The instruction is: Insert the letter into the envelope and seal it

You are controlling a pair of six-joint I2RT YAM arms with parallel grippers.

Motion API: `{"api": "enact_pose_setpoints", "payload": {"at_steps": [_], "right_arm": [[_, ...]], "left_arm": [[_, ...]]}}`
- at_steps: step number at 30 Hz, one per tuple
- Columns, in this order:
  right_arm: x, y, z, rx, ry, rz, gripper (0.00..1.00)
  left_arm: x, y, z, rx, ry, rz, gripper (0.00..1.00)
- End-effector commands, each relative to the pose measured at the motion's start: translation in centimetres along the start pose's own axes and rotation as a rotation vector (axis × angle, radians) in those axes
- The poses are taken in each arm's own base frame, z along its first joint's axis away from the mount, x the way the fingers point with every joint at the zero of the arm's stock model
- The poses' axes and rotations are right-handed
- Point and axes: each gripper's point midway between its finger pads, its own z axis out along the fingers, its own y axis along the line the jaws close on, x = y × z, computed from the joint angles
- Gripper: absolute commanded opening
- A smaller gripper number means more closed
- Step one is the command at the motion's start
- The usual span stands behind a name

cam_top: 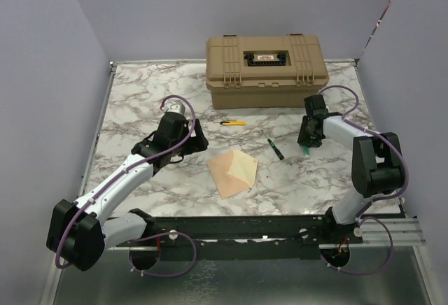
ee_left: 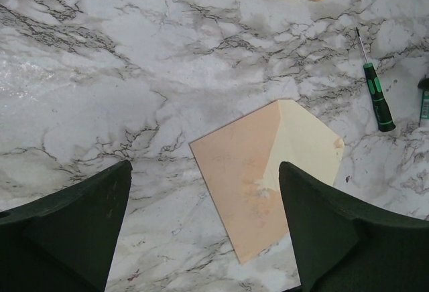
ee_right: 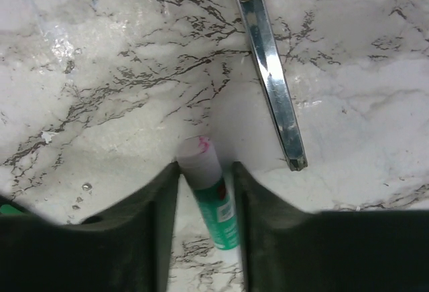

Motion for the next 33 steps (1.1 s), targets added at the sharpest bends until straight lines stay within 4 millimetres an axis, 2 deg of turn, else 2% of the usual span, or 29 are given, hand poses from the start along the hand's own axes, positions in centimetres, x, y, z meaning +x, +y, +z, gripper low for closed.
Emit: {"api": "enact_pose_setpoints", "payload": {"at_steps": [1, 2, 4, 6, 9, 12, 16, 23, 28, 33], "right_arm": [[0.0, 0.4, 0.6, -0.020, 0.015, 0.014, 0.34], [0.1, 0.3, 0.5, -0.020, 0.015, 0.019, 0.25], [0.0, 0.3, 0.1, -0.026, 0.002, 0.033, 0.16], [-0.3, 0.8, -0.6, -0.063, -0.021, 0.051, 0.15], [-0.9, 3.0, -2.6, -0.207, -0.062, 0.081, 0.15], [-1.3, 6.8, -6.1, -0.460, -0.097, 0.137, 0.15], [-1.4, 11.9, -11.7, -0.803, -0.148, 0.228, 0.15], [-1.1, 17.8, -19.9, -1.092, -0.245, 0.293, 0.15], [-1.1, 19.7, -23.3, -1.214, -0.236, 0.339, 0.15], [-1.1, 20.4, -24.6, -1.264, -0.235, 0.339, 0.16]], "left_arm": [[-1.9, -0.8, -0.5, 0.016, -0.048, 0.014, 0.91], [-1.9, -0.9, -0.6, 0.021, -0.050, 0.016, 0.91], [-2.2, -1.2, -0.9, 0.037, -0.060, 0.027, 0.91], [-2.5, -1.7, -1.2, 0.061, -0.069, 0.041, 0.93], [-2.9, -3.6, -1.8, 0.158, -0.067, 0.069, 0.98], [-3.2, -6.2, -2.2, 0.283, -0.062, 0.071, 0.99], [-3.3, -10.2, -2.5, 0.491, -0.029, 0.036, 0.99], [-4.2, -16.2, -2.6, 0.764, 0.014, -0.059, 0.99], [-2.8, -18.6, -2.1, 0.821, 0.086, -0.043, 0.98], [-1.3, -20.3, -2.1, 0.885, 0.161, -0.059, 0.87]]}}
